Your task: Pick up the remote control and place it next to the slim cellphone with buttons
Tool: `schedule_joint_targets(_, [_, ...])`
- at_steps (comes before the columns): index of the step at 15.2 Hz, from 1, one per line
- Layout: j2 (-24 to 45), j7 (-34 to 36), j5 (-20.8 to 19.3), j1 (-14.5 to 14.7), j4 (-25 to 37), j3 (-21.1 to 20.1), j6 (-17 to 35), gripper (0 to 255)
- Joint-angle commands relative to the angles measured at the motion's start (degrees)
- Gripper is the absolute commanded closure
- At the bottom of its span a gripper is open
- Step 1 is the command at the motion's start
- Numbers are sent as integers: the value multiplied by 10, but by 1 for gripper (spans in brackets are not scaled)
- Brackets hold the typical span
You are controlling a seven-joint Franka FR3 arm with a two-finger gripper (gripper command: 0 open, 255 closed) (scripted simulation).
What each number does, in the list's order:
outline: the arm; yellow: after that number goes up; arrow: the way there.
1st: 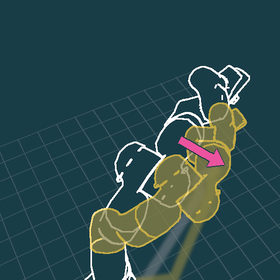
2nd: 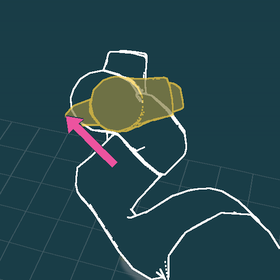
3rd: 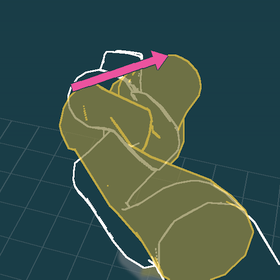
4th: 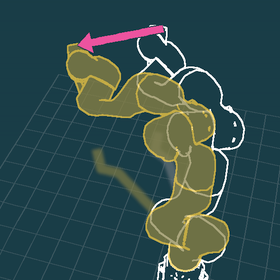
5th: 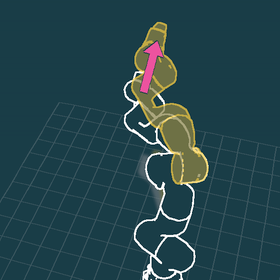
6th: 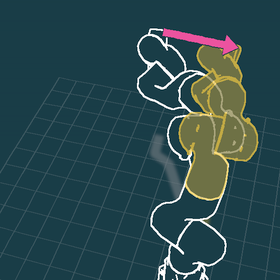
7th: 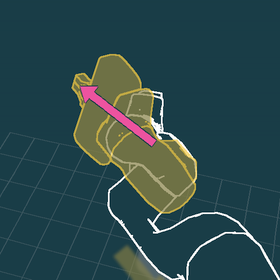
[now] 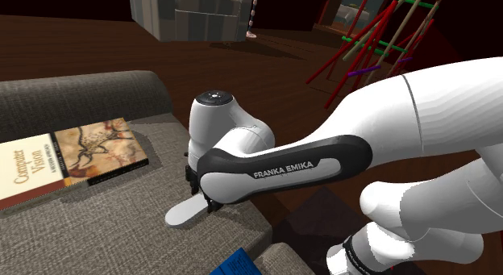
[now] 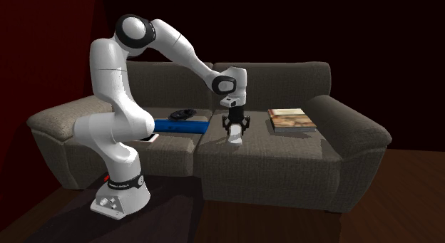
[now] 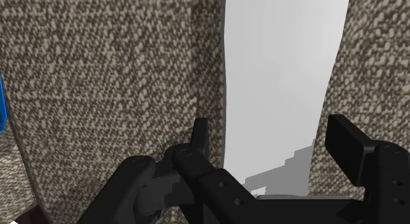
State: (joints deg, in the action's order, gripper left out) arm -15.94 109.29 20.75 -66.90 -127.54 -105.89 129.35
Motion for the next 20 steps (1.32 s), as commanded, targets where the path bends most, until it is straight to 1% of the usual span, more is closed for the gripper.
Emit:
schedule_joint_targets(1, [0, 0, 0, 0, 0, 0, 0, 255])
schedule_joint_targets(2, [0, 0, 0, 0, 0, 0, 0, 255])
schedule_joint_targets(7, [36, 33, -48, 59, 12, 61, -27, 255])
schedule_joint_targets(10, [58, 53, -76, 107, 21, 109, -44, 255])
schedule_joint_targets(13, [72, 67, -96, 172, 31, 173, -64, 255])
schedule_joint_targets(15, [71, 68, -98, 216, 39, 219, -79, 255])
schedule_joint_targets(16, [64, 63, -91, 230, 44, 236, -88, 255])
schedule_joint_targets(19, [44, 49, -73, 258, 58, 271, -113, 255])
schedule_joint_targets(20, [16, 39, -44, 300, 44, 308, -117, 255])
